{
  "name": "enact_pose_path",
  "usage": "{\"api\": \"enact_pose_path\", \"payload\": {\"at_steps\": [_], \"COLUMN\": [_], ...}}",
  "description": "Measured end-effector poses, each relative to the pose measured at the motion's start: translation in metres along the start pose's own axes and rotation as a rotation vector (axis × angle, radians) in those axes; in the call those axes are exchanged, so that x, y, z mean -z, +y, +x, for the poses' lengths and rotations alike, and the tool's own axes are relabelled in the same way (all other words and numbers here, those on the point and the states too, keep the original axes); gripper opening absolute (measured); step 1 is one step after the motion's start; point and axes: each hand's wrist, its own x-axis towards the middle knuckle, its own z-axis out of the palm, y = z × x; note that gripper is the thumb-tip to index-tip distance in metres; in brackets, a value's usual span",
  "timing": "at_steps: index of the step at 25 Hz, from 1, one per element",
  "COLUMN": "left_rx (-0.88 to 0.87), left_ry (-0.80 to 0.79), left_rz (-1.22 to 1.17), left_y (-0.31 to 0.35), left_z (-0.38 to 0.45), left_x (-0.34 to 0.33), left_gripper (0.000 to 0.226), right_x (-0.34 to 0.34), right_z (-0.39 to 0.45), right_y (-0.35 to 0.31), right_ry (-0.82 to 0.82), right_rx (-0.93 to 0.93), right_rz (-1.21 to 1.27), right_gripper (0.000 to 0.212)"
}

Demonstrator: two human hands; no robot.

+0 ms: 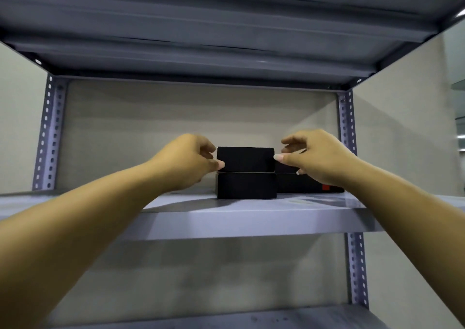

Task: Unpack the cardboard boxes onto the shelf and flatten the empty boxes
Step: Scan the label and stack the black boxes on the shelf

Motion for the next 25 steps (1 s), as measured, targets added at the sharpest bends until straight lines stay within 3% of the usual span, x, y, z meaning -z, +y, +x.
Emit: {"api": "enact_pose_path", "payload": {"at_steps": [3, 5, 6, 9, 11, 25], "left_rx": [-0.421, -0.718, -0.784, -0.627, -0.579, -0.458], "left_ry": [0.126, 0.075, 0.009, -0.248, -0.331, -0.463], "left_rz": [0.435, 0.636, 0.771, 1.162, 1.251, 1.481], "left_y": [-0.009, -0.018, -0.022, -0.025, -0.021, -0.022], "left_z": [-0.014, -0.014, -0.012, -0.001, 0.001, 0.041], "left_x": [0.01, 0.016, 0.018, 0.018, 0.02, -0.002], "left_gripper": [0.04, 0.042, 0.047, 0.061, 0.068, 0.061], "right_x": [0.009, 0.012, 0.011, 0.005, 0.002, -0.024], "right_z": [-0.011, -0.013, -0.013, -0.009, -0.006, 0.039], "right_y": [0.003, 0.006, 0.009, 0.013, 0.015, 0.017], "right_ry": [0.026, -0.079, -0.143, -0.294, -0.336, -0.498], "right_rx": [0.223, 0.374, 0.434, 0.496, 0.509, 0.426], "right_rz": [-0.201, -0.379, -0.493, -0.799, -0.941, -1.239], "right_gripper": [0.054, 0.053, 0.051, 0.049, 0.049, 0.057]}}
